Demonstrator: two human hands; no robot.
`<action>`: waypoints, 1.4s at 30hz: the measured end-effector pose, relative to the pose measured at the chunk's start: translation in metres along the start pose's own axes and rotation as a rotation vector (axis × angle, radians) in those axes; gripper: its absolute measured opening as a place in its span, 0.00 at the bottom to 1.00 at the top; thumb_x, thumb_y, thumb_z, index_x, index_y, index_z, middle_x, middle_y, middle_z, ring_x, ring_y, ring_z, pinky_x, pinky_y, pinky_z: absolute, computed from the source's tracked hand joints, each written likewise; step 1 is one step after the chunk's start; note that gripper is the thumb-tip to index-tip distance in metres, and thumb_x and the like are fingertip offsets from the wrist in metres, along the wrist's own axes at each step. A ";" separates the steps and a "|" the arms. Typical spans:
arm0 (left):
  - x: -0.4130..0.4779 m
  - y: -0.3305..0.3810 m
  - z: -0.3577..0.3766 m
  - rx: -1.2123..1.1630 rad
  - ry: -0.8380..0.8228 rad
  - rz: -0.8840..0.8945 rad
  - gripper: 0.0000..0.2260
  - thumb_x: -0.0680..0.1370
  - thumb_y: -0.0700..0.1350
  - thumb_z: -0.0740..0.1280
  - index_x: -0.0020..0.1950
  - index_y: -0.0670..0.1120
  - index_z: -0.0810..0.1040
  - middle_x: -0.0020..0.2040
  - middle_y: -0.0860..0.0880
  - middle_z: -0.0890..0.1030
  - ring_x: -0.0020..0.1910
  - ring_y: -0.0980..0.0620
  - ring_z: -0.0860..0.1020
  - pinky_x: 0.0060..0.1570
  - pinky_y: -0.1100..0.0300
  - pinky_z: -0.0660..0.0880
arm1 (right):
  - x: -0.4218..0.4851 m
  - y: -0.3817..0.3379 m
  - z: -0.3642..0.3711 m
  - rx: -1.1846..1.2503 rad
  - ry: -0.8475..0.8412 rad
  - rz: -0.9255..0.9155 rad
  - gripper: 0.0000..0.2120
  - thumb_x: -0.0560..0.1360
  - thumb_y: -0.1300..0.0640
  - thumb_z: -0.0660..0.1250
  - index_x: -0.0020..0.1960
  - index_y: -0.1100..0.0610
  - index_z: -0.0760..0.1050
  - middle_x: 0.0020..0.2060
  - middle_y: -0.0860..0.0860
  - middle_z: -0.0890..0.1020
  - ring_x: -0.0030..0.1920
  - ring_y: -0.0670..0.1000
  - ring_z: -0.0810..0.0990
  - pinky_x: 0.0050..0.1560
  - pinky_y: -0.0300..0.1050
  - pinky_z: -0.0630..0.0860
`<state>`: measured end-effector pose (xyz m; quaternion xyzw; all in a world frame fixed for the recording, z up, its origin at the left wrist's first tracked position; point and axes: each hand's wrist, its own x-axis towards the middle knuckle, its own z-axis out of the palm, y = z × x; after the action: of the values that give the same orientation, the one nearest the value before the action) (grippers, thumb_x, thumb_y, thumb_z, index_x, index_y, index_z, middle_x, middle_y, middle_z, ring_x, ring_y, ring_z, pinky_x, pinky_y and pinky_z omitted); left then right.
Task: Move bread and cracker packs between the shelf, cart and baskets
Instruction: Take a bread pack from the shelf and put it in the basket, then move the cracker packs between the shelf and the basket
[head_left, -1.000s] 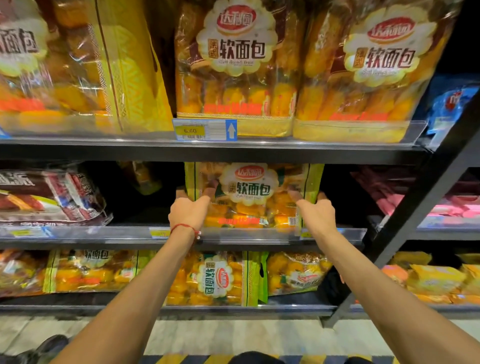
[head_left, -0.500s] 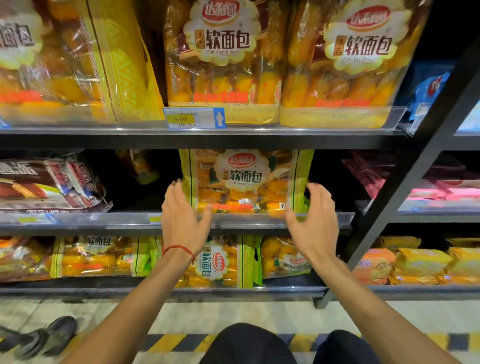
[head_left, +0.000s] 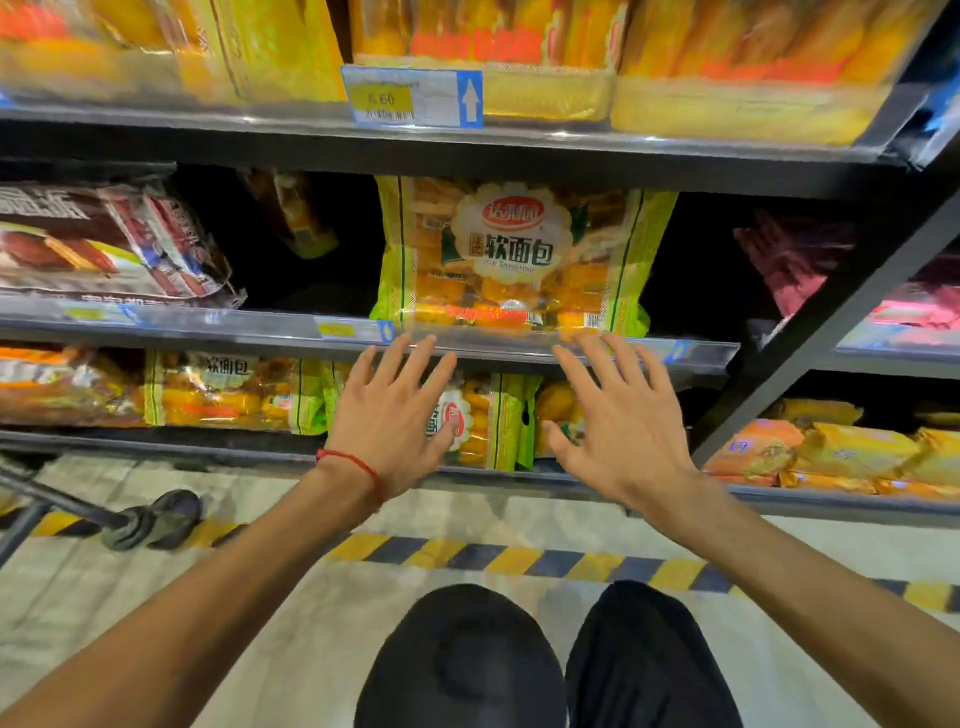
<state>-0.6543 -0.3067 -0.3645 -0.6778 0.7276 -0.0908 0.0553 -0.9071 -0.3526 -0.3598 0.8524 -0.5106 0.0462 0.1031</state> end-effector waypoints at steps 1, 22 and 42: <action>-0.002 -0.002 -0.013 -0.022 -0.027 -0.021 0.33 0.82 0.66 0.47 0.83 0.52 0.48 0.83 0.46 0.53 0.82 0.42 0.52 0.79 0.41 0.52 | 0.003 -0.003 -0.011 0.000 -0.016 -0.014 0.38 0.77 0.33 0.56 0.80 0.52 0.65 0.79 0.55 0.68 0.79 0.60 0.63 0.77 0.63 0.62; -0.230 -0.070 -0.460 -0.243 -0.170 -0.420 0.32 0.80 0.64 0.54 0.79 0.49 0.65 0.79 0.43 0.67 0.77 0.39 0.66 0.74 0.38 0.65 | -0.023 -0.069 -0.492 0.206 -0.081 -0.474 0.36 0.79 0.35 0.59 0.80 0.55 0.68 0.78 0.56 0.70 0.80 0.62 0.63 0.80 0.64 0.56; -0.637 -0.152 -0.503 -0.262 -0.233 -1.007 0.32 0.79 0.64 0.60 0.79 0.50 0.65 0.78 0.44 0.67 0.76 0.39 0.66 0.73 0.40 0.66 | -0.188 -0.389 -0.629 0.385 -0.044 -1.060 0.34 0.78 0.39 0.63 0.80 0.52 0.67 0.79 0.53 0.69 0.79 0.60 0.63 0.78 0.64 0.59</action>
<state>-0.5605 0.3465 0.1319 -0.9498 0.3067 0.0616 0.0002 -0.6372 0.1275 0.1684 0.9965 0.0028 0.0627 -0.0557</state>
